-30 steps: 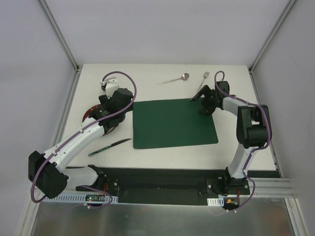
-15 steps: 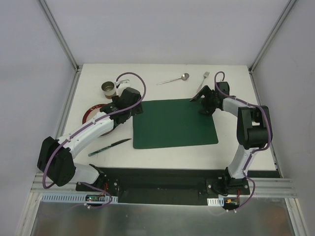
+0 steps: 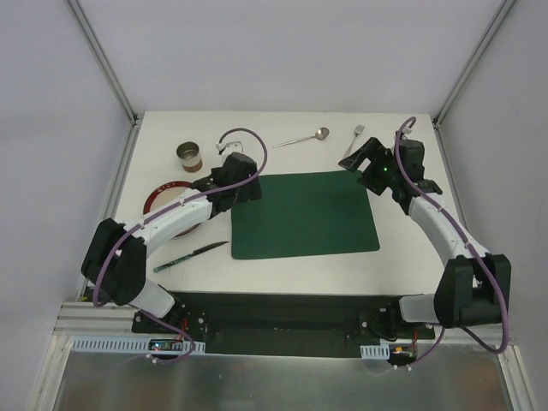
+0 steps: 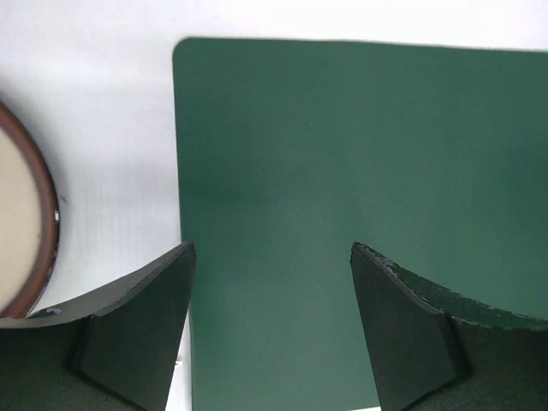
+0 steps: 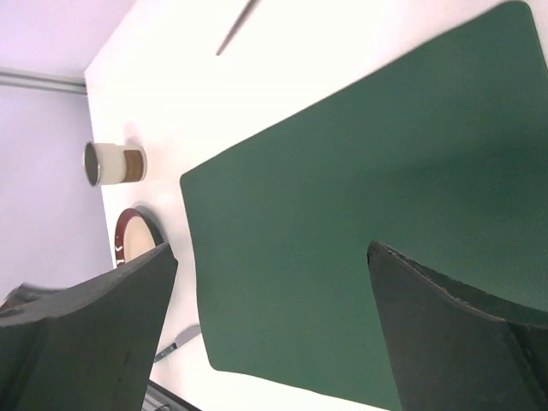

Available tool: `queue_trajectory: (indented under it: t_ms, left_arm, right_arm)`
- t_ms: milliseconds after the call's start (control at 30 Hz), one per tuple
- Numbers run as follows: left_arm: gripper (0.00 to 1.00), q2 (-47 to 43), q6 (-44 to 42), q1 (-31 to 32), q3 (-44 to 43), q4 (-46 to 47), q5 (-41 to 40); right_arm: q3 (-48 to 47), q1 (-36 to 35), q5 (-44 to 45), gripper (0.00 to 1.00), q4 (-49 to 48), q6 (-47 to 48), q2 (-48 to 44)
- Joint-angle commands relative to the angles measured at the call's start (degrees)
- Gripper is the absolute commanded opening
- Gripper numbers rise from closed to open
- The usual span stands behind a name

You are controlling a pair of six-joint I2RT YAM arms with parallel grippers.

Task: Set the dinner table for one person
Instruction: Place the napkin at the center of the board.

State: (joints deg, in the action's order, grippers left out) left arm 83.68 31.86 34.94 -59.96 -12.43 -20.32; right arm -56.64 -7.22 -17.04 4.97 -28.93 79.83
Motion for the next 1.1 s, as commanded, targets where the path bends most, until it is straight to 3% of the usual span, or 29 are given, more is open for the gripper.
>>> queue_trajectory:
  t_ms: [0, 633, 1067]
  left_arm:
    - [0.72, 4.47, -1.45, 0.66, -2.88, 2.32, 4.4]
    - [0.72, 7.81, -1.09, 1.1, -2.61, 3.55, 5.9]
    - [0.72, 11.15, -2.06, 1.1, -5.51, 3.99, 6.43]
  right_arm:
    - [3.02, -1.21, 2.36, 0.96, 0.21, 4.58, -6.17]
    - [5.14, -1.39, 2.01, 0.96, 0.83, 4.84, -14.17]
    - [3.29, -1.48, 2.36, 0.96, 1.18, 5.73, -13.56]
